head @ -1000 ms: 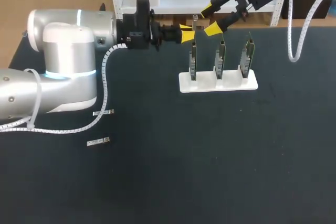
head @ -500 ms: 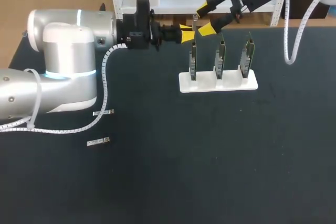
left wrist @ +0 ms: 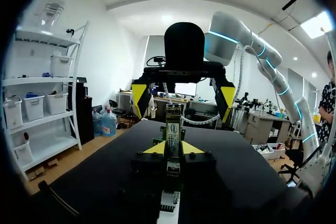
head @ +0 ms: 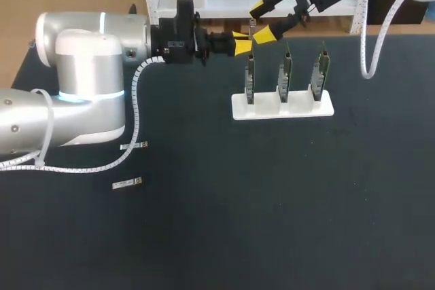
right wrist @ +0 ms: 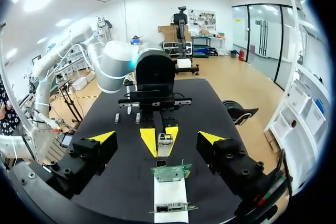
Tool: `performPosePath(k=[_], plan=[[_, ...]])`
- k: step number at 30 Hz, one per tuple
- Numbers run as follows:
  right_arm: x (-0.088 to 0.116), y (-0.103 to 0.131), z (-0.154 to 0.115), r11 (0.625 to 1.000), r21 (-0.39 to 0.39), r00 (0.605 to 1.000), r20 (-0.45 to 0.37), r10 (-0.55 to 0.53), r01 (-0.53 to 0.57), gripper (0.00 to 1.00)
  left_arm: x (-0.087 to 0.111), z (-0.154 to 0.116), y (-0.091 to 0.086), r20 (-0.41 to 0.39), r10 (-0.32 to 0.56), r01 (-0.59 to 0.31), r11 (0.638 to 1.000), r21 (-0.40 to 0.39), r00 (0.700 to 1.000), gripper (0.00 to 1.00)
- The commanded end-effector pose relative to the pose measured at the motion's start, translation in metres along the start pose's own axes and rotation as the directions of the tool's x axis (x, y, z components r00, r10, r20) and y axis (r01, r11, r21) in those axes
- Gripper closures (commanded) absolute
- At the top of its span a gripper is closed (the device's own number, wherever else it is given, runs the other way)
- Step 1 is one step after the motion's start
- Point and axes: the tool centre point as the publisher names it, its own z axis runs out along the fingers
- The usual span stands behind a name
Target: Pick up the optical module with the left hand, and insert it into the network port with the right hand.
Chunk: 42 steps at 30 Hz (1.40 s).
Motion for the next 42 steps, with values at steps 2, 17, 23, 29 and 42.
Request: performPosePath(k=[2,17,23,29,42], plan=[[-0.0017,-0.0079,0.0038,1.0,-0.021,1.0,0.001,-0.004,0.004,0.0,0.0007,-0.0001,-0.0019,0.003,0.001,-0.001,1.0,-0.006,1.0,1.0],[0.0019,-0.006,0.0054,1.0,-0.031,1.0,-0.006,-0.004,0.004,1.0,0.0007,-0.0001,-0.0019,0.003,0.001,-0.001,1.0,-0.006,1.0,1.0],[0.0022,-0.0044,0.005,1.0,-0.027,1.0,-0.01,-0.009,0.009,1.0,0.0007,-0.0001,-0.0019,0.003,0.001,-0.001,1.0,-0.006,1.0,1.0],[0.002,-0.0045,0.0046,1.0,-0.018,1.0,-0.013,-0.007,0.007,1.0,0.0007,-0.0001,-0.0019,0.003,0.001,-0.001,1.0,-0.006,1.0,1.0],[0.0024,-0.0015,0.004,1.0,-0.017,1.0,-0.02,-0.006,0.005,1.0,0.0007,-0.0001,-0.0019,0.003,0.001,-0.001,1.0,-0.006,1.0,0.0]])
